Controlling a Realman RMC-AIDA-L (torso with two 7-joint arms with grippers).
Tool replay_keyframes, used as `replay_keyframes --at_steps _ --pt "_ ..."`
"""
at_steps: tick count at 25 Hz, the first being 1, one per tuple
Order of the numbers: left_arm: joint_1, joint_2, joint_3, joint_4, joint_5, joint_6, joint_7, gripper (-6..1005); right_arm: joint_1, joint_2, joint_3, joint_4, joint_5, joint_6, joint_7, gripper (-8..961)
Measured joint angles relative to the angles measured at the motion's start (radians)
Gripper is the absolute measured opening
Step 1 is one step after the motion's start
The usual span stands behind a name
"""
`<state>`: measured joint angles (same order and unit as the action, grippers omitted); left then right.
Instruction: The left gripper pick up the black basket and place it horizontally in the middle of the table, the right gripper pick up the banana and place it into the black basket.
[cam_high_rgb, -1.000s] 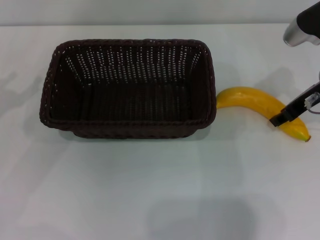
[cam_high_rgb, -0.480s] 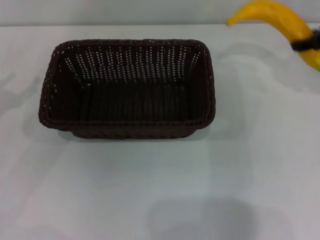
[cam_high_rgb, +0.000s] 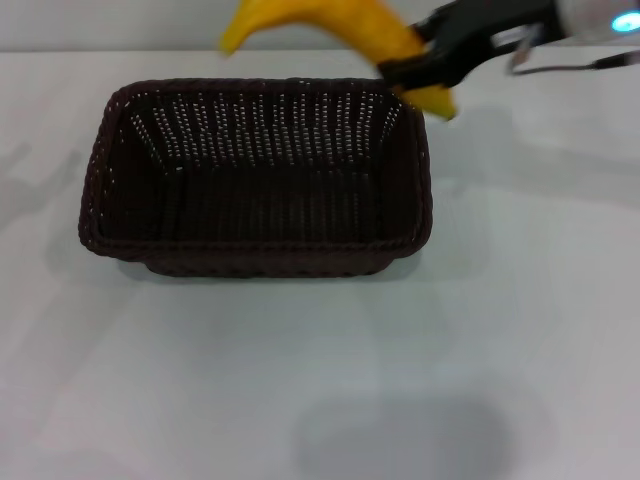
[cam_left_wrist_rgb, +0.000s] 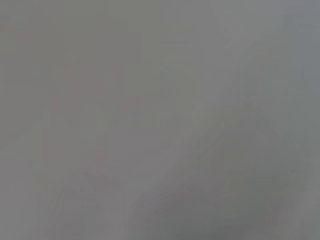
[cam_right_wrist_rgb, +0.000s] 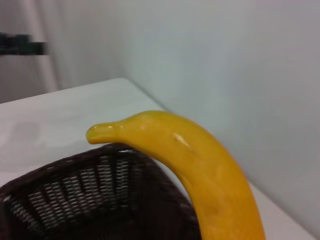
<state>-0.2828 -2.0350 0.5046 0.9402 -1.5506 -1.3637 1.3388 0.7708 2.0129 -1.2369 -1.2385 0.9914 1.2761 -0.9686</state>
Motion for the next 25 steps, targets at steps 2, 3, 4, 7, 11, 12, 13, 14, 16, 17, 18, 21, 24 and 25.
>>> replay_keyframes --at_steps 2,3,4,7,11,12,13,14,16,17,18,21,24,25 --pt "-0.001 -0.001 0.0 0.0 0.0 0.0 0.003 895 0.022 0.002 -0.058 0.035 0.022 -0.027 -0.024 545" --pt "-0.001 -0.001 0.0 0.0 0.0 0.0 0.005 895 0.034 0.003 -0.09 0.061 0.039 -0.048 -0.04 547" --pt "-0.001 -0.002 0.0 0.0 0.0 0.0 0.007 895 0.039 0.004 -0.106 0.074 0.048 -0.059 -0.047 548" --pt "-0.002 -0.004 0.0 -0.001 0.0 0.0 0.017 894 0.051 0.007 -0.157 0.115 0.084 -0.108 -0.063 554" --pt "0.001 -0.011 0.0 -0.001 -0.01 -0.001 0.038 894 0.045 0.008 -0.197 0.119 0.116 -0.126 -0.083 562" --pt "0.002 -0.012 0.0 -0.001 -0.013 -0.001 0.043 894 0.038 0.008 -0.199 0.115 0.121 -0.126 -0.086 564" --pt "0.004 -0.014 0.0 -0.001 -0.018 -0.001 0.053 894 0.03 0.008 -0.198 0.112 0.129 -0.125 -0.09 566" --pt "0.006 -0.015 0.0 -0.001 -0.022 -0.001 0.062 894 0.02 0.007 -0.196 0.11 0.138 -0.125 -0.095 568" --pt "0.009 -0.017 0.0 -0.004 -0.029 -0.001 0.077 894 -0.011 0.003 -0.18 0.101 0.162 -0.127 -0.114 604" --pt "0.01 -0.018 0.0 -0.008 -0.033 -0.001 0.088 894 -0.032 0.003 -0.163 0.09 0.175 -0.129 -0.13 639" --pt "0.011 -0.018 0.0 -0.015 -0.04 -0.001 0.102 894 -0.061 0.004 -0.138 0.082 0.188 -0.13 -0.153 673" --pt "0.016 -0.019 0.0 -0.058 -0.077 -0.001 0.169 895 -0.166 0.004 -0.022 0.058 0.273 -0.143 -0.256 776" --pt "0.019 -0.019 -0.013 -0.115 -0.117 -0.001 0.244 895 -0.274 0.001 0.121 0.094 0.428 -0.168 -0.42 825" --pt "0.019 -0.018 -0.031 -0.139 -0.13 -0.004 0.276 895 -0.297 0.001 0.157 0.116 0.472 -0.179 -0.478 841"
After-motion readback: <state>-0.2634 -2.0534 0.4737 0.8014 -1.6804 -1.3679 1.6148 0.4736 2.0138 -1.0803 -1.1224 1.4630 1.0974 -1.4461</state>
